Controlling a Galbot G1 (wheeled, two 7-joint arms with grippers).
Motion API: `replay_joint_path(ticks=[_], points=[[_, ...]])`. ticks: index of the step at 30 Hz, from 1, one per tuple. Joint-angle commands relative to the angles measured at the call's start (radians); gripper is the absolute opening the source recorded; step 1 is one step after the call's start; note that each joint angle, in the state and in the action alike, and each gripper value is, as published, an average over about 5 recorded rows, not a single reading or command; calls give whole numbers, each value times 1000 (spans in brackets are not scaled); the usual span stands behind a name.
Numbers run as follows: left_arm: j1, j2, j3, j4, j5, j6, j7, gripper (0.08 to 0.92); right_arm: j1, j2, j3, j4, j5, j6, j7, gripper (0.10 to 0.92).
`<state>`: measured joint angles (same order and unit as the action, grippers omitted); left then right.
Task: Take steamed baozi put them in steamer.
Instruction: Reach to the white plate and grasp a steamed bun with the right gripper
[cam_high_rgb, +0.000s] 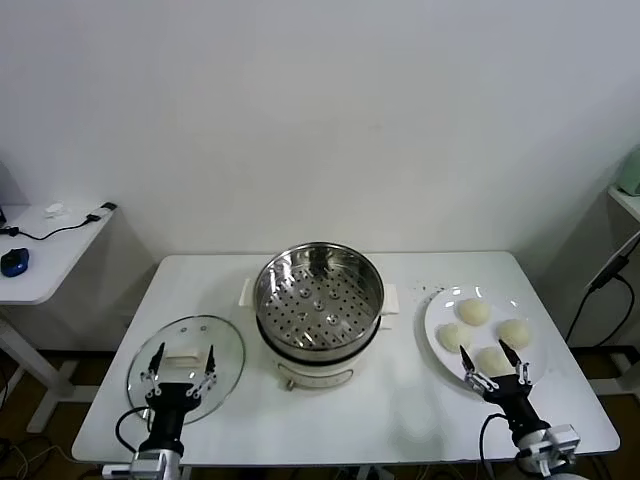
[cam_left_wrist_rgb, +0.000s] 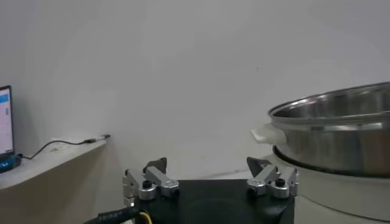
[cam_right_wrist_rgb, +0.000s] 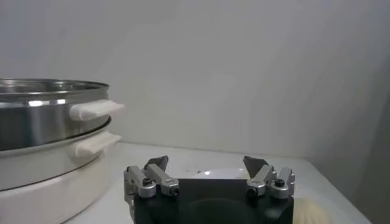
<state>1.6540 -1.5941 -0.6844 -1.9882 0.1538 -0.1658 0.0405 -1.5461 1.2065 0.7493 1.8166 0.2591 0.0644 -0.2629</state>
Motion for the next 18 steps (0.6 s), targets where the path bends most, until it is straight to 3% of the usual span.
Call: replay_joint_path(ticks=[1, 6, 11, 18], points=[[18, 16, 0, -15, 9, -5, -5, 823, 83, -191, 3, -24, -158, -96, -97, 823], [45, 42, 7, -17, 15, -18, -4, 823, 213, -542, -88, -119, -170, -215, -287, 823], [55, 47, 4, -18, 6, -14, -6, 823, 473, -854, -340, -261, -196, -229, -504, 823], [42, 50, 8, -4, 7, -12, -5, 823, 1033, -939, -850, -472, -320, -166, -810, 823]])
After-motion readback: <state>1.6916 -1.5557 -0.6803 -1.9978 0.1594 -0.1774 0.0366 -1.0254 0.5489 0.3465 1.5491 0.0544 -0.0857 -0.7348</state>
